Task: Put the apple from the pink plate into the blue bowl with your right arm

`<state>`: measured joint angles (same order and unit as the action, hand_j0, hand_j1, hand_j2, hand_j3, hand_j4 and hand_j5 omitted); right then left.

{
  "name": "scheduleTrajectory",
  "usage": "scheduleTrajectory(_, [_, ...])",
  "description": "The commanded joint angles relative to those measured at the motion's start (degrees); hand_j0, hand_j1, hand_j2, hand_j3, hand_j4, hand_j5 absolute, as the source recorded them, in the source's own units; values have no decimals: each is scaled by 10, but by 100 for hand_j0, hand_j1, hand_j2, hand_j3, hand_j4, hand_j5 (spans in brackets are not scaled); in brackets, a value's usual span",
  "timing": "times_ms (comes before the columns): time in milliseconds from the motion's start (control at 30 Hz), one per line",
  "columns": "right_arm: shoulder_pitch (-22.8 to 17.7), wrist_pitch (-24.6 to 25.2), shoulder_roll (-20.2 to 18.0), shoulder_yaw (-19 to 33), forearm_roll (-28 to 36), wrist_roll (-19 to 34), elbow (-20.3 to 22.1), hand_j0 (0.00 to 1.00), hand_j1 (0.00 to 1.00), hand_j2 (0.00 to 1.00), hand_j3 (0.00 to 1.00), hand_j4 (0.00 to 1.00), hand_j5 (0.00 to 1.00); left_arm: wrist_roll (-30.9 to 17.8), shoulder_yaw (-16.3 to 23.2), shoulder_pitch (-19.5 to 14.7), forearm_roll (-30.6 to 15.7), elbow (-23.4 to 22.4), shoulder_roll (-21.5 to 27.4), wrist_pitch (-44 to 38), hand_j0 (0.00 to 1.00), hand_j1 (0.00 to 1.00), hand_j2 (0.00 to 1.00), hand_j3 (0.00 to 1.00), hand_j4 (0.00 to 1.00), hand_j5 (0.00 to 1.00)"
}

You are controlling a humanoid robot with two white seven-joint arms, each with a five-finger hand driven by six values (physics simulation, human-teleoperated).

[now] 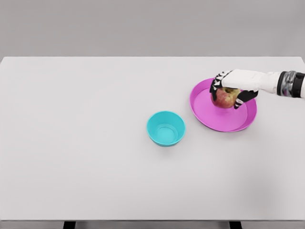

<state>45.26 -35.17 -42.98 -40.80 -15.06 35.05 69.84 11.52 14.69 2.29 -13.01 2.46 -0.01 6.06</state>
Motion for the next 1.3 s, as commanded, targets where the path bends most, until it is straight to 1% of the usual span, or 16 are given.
scheduleTrajectory(0, [0,2,-3,16,16,0,35,40,40,40,40,40,40,0,0,0,0,-1,0,0,100,100,100,100,100,100])
scheduleTrajectory(33, [0,2,-9,16,24,0,52,40,40,40,40,40,40,0,0,0,0,-1,0,0,100,100,100,100,100,100])
scheduleTrajectory(133, [-5,2,-47,16,63,0,132,40,40,40,40,40,40,0,0,0,0,0,0,0,100,100,100,100,100,100])
scheduleTrajectory(200, [-6,2,-47,16,65,0,182,40,40,40,40,40,40,0,0,0,0,0,0,0,100,100,100,100,100,100])
scheduleTrajectory(233, [-6,2,-43,16,65,0,190,40,40,40,40,40,40,0,0,0,0,0,0,0,100,100,100,100,100,100])
scheduleTrajectory(300, [-6,2,-37,12,65,0,223,40,40,40,40,40,40,0,0,0,0,0,0,0,100,100,100,100,100,100])
scheduleTrajectory(333, [-6,2,-35,12,65,0,226,40,40,40,40,40,40,0,0,0,0,-1,0,0,100,100,100,100,100,100])
scheduleTrajectory(400, [-11,2,-15,10,65,0,230,40,40,40,40,40,40,0,0,0,0,-1,0,0,100,100,100,100,100,100])
scheduleTrajectory(467, [-13,7,-12,9,65,0,231,40,40,40,40,40,40,0,0,0,0,-1,0,0,100,100,100,100,100,100])
scheduleTrajectory(600, [-9,18,30,-6,61,0,222,40,40,40,40,40,40,0,0,0,1,-1,0,0,100,100,100,100,100,100])
scheduleTrajectory(667, [-9,21,33,-22,58,0,222,40,40,40,40,40,40,0,0,0,1,-1,0,0,100,100,100,100,100,100])
scheduleTrajectory(767, [-9,22,35,-31,56,0,211,40,40,40,40,40,40,0,0,0,1,-1,0,0,100,100,100,100,100,100])
scheduleTrajectory(800, [-8,23,52,-34,49,0,209,40,40,40,40,40,40,0,0,0,1,-1,0,0,100,100,100,100,100,100])
scheduleTrajectory(833, [-8,27,57,-34,46,0,210,40,40,40,40,40,40,0,0,0,1,-1,0,0,100,100,100,100,100,100])
scheduleTrajectory(1133, [-13,31,60,-48,35,0,208,41,41,41,41,41,41,0,0,0,1,-1,0,0,100,100,100,100,100,100])
scheduleTrajectory(1267, [-13,32,61,-48,35,0,217,41,41,41,41,41,41,0,0,0,1,-2,0,0,100,100,100,100,100,100])
